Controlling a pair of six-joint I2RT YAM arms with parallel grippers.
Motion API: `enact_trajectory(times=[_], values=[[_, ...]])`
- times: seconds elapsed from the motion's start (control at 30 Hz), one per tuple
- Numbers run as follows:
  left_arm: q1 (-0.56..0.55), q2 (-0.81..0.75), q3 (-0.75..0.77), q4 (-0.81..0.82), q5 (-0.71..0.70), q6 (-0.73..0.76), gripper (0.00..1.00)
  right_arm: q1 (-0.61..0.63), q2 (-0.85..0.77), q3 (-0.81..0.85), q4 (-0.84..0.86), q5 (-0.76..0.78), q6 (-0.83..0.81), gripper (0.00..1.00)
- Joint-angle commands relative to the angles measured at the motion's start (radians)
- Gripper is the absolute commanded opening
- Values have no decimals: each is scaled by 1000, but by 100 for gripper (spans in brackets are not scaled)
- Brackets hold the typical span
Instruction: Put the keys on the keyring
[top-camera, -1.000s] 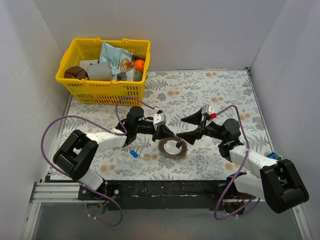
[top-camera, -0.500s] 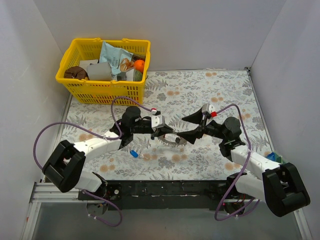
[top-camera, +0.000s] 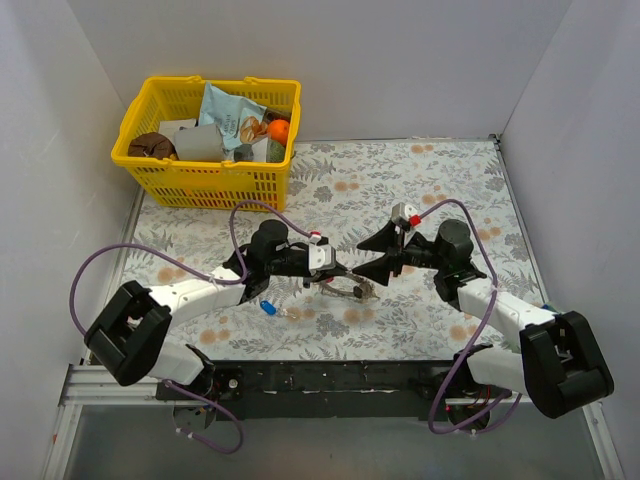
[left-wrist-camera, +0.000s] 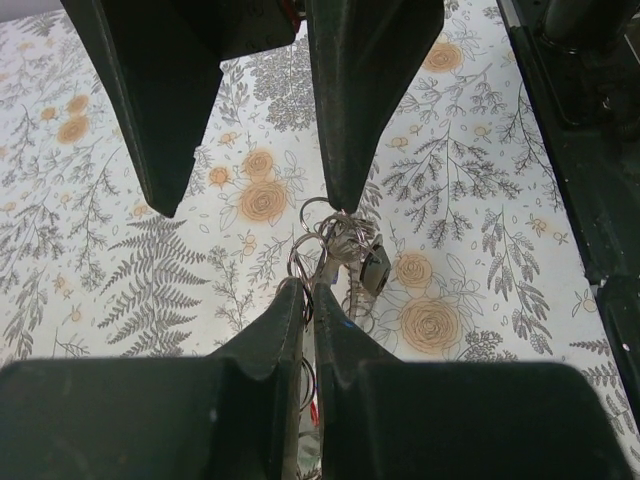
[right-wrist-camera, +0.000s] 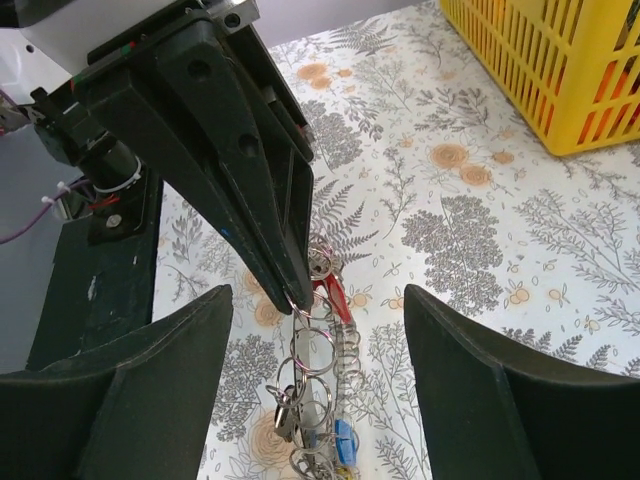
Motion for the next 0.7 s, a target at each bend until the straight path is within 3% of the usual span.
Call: enact_trajectory(times=[0.0, 0.27, 0.67], values=[[-24, -39, -37, -9, -36, 67, 0, -1, -31, 16, -79, -6, -41, 76], [-91, -94, -146, -12, -148, 228, 0, -13, -67, -2, -142, 78, -60, 77], [-223, -106, -220, -24, -415, 395, 0, -43, -18, -2, -150, 51, -18, 78]])
